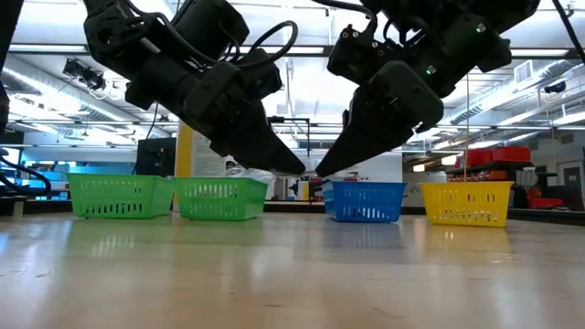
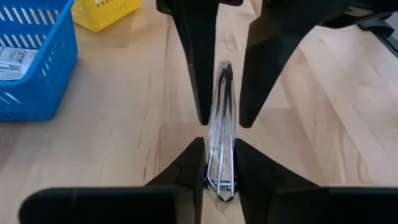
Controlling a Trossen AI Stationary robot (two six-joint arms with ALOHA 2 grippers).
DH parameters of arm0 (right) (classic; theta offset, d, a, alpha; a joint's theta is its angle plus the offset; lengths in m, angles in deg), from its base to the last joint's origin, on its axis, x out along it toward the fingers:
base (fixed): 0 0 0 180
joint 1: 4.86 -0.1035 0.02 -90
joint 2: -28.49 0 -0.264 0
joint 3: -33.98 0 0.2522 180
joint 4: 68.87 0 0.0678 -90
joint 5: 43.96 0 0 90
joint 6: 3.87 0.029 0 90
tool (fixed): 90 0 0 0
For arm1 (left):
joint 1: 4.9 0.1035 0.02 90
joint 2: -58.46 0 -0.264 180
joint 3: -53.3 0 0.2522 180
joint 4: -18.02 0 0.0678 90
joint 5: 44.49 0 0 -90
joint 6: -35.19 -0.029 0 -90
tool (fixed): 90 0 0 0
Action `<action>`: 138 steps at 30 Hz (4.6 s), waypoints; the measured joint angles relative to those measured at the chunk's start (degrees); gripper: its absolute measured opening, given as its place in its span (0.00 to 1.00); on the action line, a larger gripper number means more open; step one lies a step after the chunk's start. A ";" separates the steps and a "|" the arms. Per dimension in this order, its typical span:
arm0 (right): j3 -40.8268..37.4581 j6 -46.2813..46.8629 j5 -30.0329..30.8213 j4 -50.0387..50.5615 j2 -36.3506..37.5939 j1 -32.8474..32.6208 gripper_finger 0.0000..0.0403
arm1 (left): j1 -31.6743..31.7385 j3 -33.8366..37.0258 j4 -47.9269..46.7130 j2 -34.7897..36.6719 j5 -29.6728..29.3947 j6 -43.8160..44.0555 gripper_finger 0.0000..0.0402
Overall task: Pick & Place Travel size toiletries
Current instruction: Put the silver nail cutter into the yellow bin, then put the purple toothpaste into the blue bin
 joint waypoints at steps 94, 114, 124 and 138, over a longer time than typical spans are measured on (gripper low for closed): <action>-13.19 45.32 7.55 50.90 23.10 6.83 0.16 | 0.05 -0.04 -0.55 0.04 -2.13 -4.70 0.42; -4.66 36.26 10.34 52.10 23.21 9.90 0.34 | 0.07 -0.72 -0.66 0.06 -2.10 0.33 0.42; -1.29 13.70 15.64 32.05 23.23 10.27 0.34 | -0.98 -11.23 -24.00 0.13 -2.13 3.16 0.42; -1.30 -2.01 7.41 23.14 23.23 10.34 0.34 | -8.41 -30.86 -64.49 0.13 -8.66 25.17 0.42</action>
